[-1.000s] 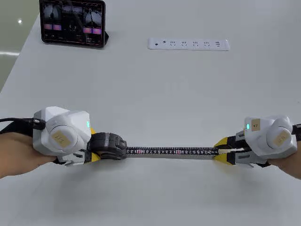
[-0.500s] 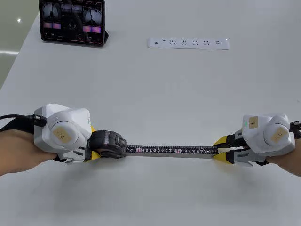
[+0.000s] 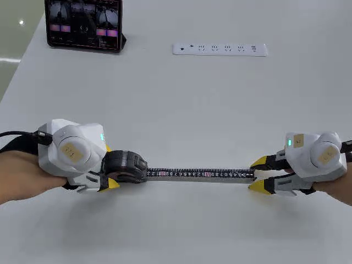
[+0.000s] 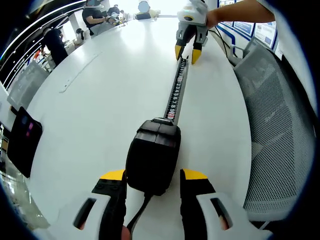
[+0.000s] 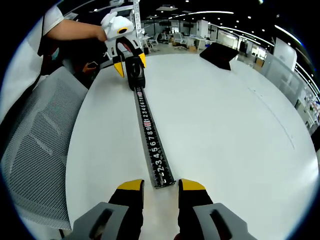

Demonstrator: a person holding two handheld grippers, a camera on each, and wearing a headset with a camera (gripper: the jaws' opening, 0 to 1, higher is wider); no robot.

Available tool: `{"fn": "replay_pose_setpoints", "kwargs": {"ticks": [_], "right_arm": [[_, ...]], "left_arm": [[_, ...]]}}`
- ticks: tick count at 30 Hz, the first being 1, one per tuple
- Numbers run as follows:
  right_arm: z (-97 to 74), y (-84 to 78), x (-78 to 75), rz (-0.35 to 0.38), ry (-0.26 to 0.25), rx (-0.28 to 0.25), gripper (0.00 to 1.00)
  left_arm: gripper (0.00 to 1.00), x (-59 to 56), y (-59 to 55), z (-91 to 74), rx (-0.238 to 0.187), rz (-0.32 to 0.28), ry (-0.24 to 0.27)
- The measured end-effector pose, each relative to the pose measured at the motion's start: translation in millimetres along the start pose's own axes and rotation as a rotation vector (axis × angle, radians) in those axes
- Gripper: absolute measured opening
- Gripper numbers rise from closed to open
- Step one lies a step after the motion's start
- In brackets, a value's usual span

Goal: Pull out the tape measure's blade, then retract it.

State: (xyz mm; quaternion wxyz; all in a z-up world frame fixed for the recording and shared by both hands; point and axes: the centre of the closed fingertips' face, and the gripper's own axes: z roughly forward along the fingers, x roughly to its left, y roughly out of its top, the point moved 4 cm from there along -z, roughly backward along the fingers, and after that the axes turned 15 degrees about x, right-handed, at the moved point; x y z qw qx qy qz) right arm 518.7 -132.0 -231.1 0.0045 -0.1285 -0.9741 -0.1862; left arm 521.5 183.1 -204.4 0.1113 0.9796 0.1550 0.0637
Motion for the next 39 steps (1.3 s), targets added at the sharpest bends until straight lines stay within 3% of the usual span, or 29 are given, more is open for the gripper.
{"fn": "replay_pose_setpoints", "kwargs": {"ticks": [13, 26, 35, 39], "right_arm": [[-5.8, 7.6, 3.2, 0.057, -0.008, -0.053, 0.28], [-18.0, 20.5, 7.8, 0.159, -0.059, -0.145, 0.36], [-22.0, 21.4, 8.8, 0.176, -0.093, -0.158, 0.43], [-24.7, 20.9, 10.5, 0.181, -0.103, -0.161, 0.45]], "left_arm": [[0.43, -0.1, 3.1, -9.2, -0.072, -0.114, -0.023], [0.44, 3.2, 2.4, -24.5, -0.156, -0.217, 0.021], [0.46, -0.8, -1.5, -32.1, -0.19, -0.25, 0.053], [0.51, -3.3, -3.7, -33.4, -0.198, -0.276, 0.049]]}}
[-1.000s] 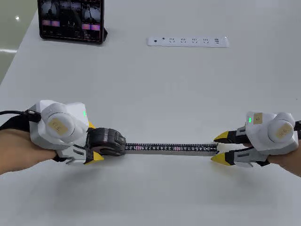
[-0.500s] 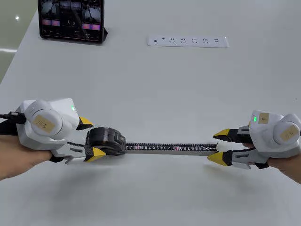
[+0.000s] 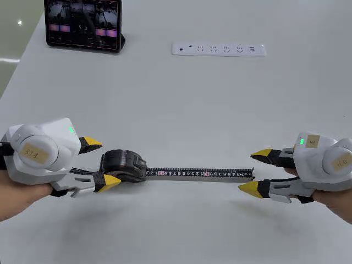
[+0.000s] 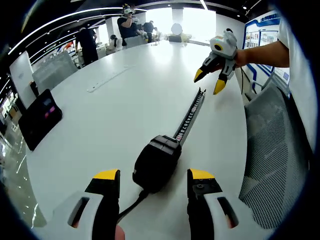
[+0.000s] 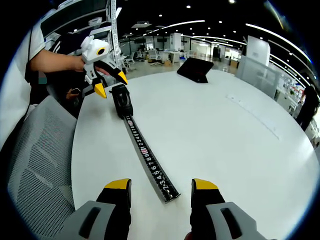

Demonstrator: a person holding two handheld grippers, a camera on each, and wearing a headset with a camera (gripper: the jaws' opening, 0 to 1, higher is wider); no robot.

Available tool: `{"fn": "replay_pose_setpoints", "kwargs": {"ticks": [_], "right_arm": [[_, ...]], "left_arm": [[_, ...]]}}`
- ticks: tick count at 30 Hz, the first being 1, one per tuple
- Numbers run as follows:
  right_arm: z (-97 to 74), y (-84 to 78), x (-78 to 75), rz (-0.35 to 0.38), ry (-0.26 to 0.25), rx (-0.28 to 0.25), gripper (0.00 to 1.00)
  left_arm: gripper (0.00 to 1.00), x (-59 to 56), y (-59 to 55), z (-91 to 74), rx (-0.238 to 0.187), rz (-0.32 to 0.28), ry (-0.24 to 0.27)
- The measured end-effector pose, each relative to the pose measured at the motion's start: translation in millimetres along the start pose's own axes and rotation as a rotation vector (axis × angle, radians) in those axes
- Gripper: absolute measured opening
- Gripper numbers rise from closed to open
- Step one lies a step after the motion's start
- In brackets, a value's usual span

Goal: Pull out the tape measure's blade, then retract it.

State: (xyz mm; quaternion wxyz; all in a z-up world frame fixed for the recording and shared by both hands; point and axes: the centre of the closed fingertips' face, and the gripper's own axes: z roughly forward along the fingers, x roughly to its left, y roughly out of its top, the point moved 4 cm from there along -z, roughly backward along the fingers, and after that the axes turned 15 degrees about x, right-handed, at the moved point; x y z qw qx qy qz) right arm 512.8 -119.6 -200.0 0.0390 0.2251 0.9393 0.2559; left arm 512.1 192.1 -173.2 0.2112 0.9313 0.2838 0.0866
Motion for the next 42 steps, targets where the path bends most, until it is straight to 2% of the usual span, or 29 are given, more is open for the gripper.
{"fn": "replay_pose_setpoints", "kwargs": {"ticks": [3, 13, 18, 21, 24, 37, 42], "right_arm": [[-1.4, -1.2, 2.9, -0.002, -0.008, 0.001, 0.46], [-5.0, -3.3, 7.9, 0.014, -0.036, -0.002, 0.54], [-7.2, -5.6, 9.3, 0.035, -0.047, -0.008, 0.59], [-8.5, -7.1, 12.8, 0.042, -0.048, -0.008, 0.6], [-9.6, -7.5, 13.9, 0.052, -0.053, -0.012, 0.63], [-10.2, -10.5, 22.5, 0.077, -0.063, -0.034, 0.76], [-10.8, -13.2, 26.3, 0.092, -0.065, -0.039, 0.77]], "left_arm": [[0.53, -1.7, -3.2, -2.4, 0.002, -0.002, 0.006], [0.6, -4.5, -12.4, -9.5, -0.023, -0.07, 0.012], [0.65, -6.3, -17.0, -13.1, -0.05, -0.096, 0.02], [0.68, -9.6, -17.5, -16.0, -0.087, -0.118, 0.014], [0.7, -12.5, -18.8, -17.3, -0.102, -0.126, 0.017], [0.76, -22.4, -29.8, -22.7, -0.148, -0.174, 0.013], [0.78, -25.5, -32.6, -24.2, -0.157, -0.193, 0.016]]}}
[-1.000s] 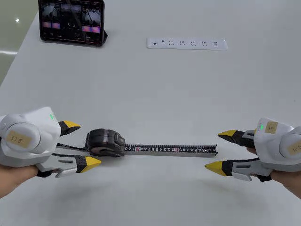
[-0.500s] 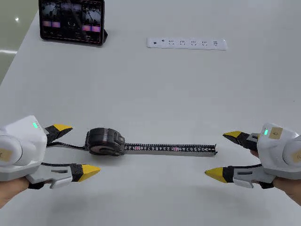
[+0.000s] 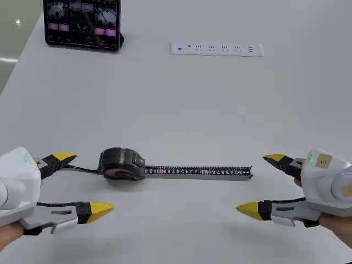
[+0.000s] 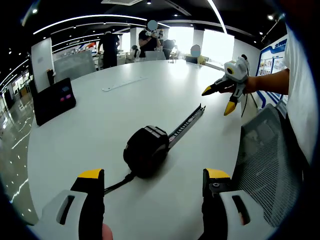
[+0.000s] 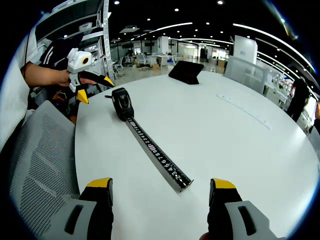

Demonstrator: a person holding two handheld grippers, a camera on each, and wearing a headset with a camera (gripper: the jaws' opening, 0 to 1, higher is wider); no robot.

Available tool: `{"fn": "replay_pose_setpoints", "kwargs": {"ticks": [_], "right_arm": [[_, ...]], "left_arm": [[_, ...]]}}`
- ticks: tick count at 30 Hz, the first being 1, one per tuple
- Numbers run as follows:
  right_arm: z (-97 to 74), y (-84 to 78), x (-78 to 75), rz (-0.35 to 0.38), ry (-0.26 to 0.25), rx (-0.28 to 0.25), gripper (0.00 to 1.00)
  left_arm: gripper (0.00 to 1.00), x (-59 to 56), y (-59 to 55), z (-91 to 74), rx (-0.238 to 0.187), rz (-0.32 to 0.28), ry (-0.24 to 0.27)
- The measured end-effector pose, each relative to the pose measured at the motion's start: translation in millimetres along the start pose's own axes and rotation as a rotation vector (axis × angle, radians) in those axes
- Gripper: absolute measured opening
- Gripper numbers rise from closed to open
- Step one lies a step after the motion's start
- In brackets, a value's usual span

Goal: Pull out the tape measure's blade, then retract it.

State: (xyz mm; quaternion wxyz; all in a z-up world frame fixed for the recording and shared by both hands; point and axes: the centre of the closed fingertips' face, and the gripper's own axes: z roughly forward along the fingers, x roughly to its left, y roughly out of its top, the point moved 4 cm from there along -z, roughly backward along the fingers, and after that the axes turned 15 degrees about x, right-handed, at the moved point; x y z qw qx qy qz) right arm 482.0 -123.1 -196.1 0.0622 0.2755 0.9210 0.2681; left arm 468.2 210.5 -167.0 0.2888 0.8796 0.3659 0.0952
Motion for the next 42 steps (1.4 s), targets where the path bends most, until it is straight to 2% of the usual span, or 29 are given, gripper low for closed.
{"fn": "replay_pose_setpoints", "kwargs": {"ticks": [10, 22, 28, 42], "right_arm": [[-1.4, -8.7, 8.4, 0.024, -0.011, 0.002, 0.85], [-8.5, -13.7, 14.1, 0.039, -0.027, -0.007, 0.89], [-12.0, -17.2, 18.3, 0.053, -0.025, -0.025, 0.9], [-10.6, -21.6, 24.6, 0.088, -0.017, -0.05, 0.88]], "left_arm": [[0.84, -5.5, -8.2, -2.6, -0.014, -0.036, 0.002], [0.91, -7.6, -16.8, -7.6, -0.018, -0.062, 0.005], [0.91, -9.6, -22.1, -8.4, -0.021, -0.069, 0.017], [0.9, -17.7, -32.5, -7.1, -0.033, -0.125, 0.001]]}}
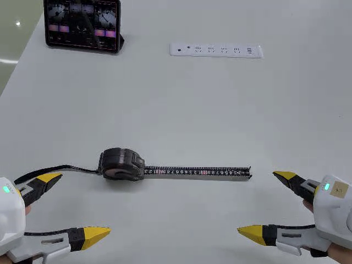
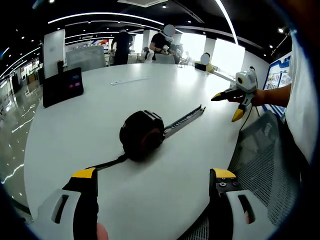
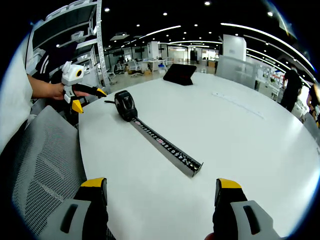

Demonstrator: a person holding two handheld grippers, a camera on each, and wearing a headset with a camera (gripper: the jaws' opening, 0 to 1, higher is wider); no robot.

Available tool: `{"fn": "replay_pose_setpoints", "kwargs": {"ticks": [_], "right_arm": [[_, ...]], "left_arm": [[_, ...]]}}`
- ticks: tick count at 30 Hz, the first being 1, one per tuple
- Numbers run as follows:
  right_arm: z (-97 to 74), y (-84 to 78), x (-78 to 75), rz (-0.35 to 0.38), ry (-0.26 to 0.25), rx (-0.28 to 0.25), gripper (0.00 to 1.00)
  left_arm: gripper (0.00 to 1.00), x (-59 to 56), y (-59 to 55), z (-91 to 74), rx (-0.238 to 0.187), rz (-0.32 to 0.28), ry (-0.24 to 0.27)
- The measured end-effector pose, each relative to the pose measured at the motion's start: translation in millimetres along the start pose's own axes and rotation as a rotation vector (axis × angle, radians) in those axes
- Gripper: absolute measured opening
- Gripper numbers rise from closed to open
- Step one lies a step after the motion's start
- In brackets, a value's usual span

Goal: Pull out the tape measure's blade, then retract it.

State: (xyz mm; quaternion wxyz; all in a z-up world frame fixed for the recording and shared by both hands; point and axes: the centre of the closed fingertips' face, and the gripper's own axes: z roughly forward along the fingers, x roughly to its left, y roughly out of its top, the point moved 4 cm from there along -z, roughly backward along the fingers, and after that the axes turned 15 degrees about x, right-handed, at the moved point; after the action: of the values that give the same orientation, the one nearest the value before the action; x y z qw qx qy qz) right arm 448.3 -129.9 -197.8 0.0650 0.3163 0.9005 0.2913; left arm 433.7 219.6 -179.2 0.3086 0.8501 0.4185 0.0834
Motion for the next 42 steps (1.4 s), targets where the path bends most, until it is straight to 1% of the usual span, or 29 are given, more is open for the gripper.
{"fn": "replay_pose_setpoints", "kwargs": {"ticks": [6, 17, 23, 42], "right_arm": [[1.2, -2.7, 1.0, 0.012, 0.001, -0.002, 0.88], [3.9, -7.0, 2.4, 0.021, 0.004, 0.004, 0.88], [5.8, -7.9, 3.9, 0.024, 0.01, 0.006, 0.89], [5.0, -7.9, 5.4, 0.015, 0.008, 0.013, 0.89]], "left_arm": [[0.89, 1.0, -4.9, 0.2, -0.001, -0.017, -0.003], [0.89, -0.9, -8.4, 3.2, -0.006, -0.033, -0.008], [0.89, -1.7, -15.3, 5.2, 0.005, -0.046, -0.008], [0.88, -1.0, -16.9, 3.7, 0.001, -0.061, -0.002]]}}
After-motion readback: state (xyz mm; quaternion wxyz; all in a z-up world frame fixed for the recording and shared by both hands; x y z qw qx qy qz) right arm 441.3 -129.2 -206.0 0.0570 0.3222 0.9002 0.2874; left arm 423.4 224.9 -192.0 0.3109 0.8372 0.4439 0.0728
